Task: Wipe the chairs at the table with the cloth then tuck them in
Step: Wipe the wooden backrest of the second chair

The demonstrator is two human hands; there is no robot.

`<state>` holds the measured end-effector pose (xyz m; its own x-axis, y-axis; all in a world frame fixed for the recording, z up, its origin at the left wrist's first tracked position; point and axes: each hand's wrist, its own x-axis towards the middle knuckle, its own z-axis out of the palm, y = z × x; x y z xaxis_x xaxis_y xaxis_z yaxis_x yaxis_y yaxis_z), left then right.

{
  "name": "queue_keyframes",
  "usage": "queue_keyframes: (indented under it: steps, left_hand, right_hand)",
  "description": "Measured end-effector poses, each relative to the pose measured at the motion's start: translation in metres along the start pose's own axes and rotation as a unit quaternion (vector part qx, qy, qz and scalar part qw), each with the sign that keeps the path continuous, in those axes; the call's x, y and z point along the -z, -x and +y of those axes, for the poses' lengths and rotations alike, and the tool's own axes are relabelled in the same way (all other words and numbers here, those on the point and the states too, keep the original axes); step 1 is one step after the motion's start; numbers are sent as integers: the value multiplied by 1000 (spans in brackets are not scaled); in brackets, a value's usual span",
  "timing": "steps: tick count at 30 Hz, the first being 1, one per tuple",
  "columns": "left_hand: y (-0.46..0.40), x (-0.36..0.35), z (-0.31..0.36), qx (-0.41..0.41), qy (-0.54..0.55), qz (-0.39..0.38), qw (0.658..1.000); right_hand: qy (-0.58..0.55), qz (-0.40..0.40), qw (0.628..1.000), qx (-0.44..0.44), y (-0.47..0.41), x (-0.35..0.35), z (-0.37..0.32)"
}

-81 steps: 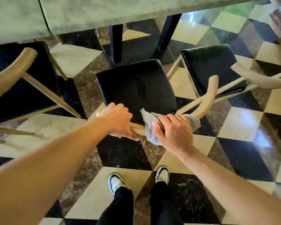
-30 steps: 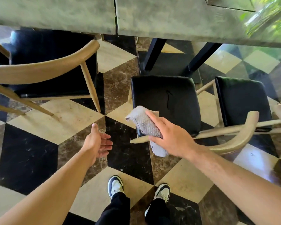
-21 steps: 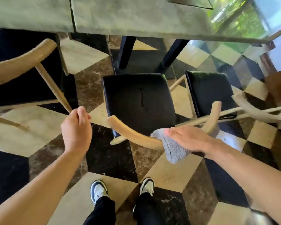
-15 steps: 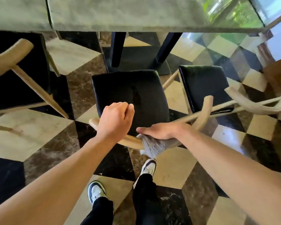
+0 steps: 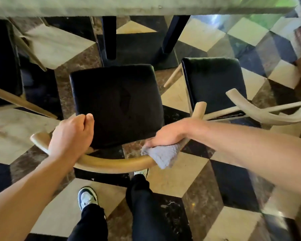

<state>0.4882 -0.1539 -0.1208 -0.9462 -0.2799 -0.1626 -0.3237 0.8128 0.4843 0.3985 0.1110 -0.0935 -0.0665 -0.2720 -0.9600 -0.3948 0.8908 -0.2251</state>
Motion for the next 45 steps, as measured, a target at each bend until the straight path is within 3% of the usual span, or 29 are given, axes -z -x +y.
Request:
queue_keyframes:
  steps: [2,5,9,11,13,15,20,24,26,29,32,41,45]
  left_hand:
    - [-2,-3,1,25,-25,-18,999]
    - [-5,-5,3,54,-45,-34,997]
    - [-4,-5,5,77,-82,-43,993]
    - [-11,-12,5,93,-200,-162,962]
    - [-24,-24,16,109,-298,-311,896]
    - [-40,-41,33,131,-288,-377,870]
    - [-69,-94,84,98,-155,-402,897]
    - [-66,-119,89,95,-85,-428,895]
    - [-65,-123,77,113,-49,-443,888]
    - [-67,-123,49,153,-34,-475,866]
    - [-74,-126,22,177,-29,-475,862]
    - [-108,-153,1,172,23,-447,877]
    - [-125,-162,-2,156,16,-433,888]
  right_hand:
    - [84,-5,996,-14,4,16,35]
    - [152,41,987,42,14,33,66]
    - [120,83,987,73,29,39,85]
    - [143,84,984,66,34,34,87]
    - [172,97,979,51,43,28,88]
    - [189,126,973,29,49,29,90]
    - [220,114,962,-114,38,46,91]
    - [160,-103,969,-160,-20,57,75]
    - [127,-146,963,-186,-54,48,71]
    - [225,-99,945,-217,-90,26,71]
    - [207,-42,948,-240,-123,9,76]
    - [130,-86,954,-258,-202,9,88]
    - [75,-56,956,-277,-210,14,96]
